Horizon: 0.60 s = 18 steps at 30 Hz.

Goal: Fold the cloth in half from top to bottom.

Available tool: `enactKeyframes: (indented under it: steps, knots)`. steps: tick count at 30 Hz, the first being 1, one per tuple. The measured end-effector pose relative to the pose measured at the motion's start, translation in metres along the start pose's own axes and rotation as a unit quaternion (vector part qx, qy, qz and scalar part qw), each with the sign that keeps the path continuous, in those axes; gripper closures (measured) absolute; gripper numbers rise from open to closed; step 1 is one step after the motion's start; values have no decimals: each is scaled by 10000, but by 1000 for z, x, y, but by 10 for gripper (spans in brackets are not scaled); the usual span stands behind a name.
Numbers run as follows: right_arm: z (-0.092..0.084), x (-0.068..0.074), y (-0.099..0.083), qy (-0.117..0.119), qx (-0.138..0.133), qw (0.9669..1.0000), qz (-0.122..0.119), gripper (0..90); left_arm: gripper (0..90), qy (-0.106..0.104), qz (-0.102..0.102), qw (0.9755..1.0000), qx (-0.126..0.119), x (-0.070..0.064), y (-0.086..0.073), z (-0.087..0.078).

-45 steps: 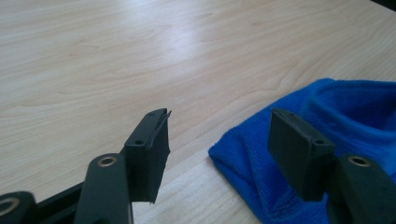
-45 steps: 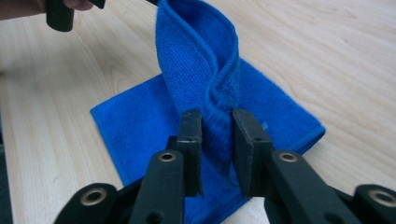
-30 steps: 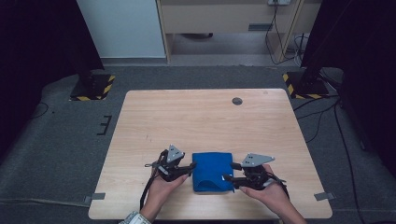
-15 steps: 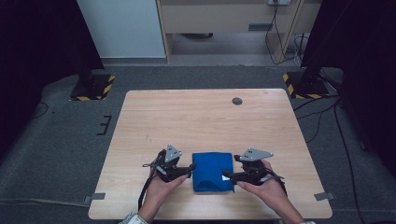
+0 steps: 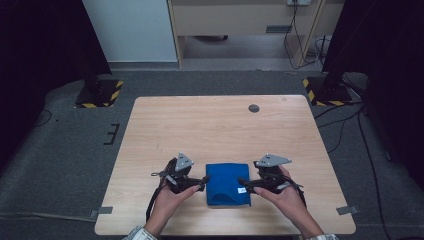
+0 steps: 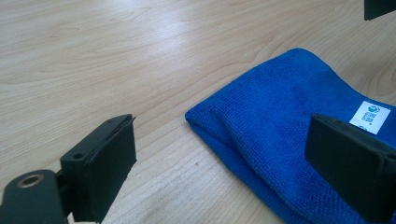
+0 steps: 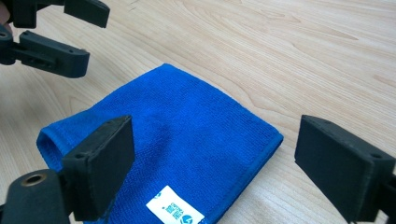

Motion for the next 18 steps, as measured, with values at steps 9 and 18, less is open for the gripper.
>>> enactKeyframes:
  steps: [9, 18]
  knots:
    - [-8, -10, 1, -23, -95, 9999, 74, 92, 63, 5, -28, 10000, 21, 7, 1, -6]
    - [-14, -19, -1, -126, -101, 9997, 187, 90, 60, 13, -25, 10000, 94, 13, 1, -6]
Point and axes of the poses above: each handheld gripper's, and its own axes: z roughly forward along the jaws, y roughly out of its top, x roughly to its left, the point moved 1 cm from there along z, roughly forward along the jaws, and after that the axes turned 10 degrees about x, right-handed, at the moved point
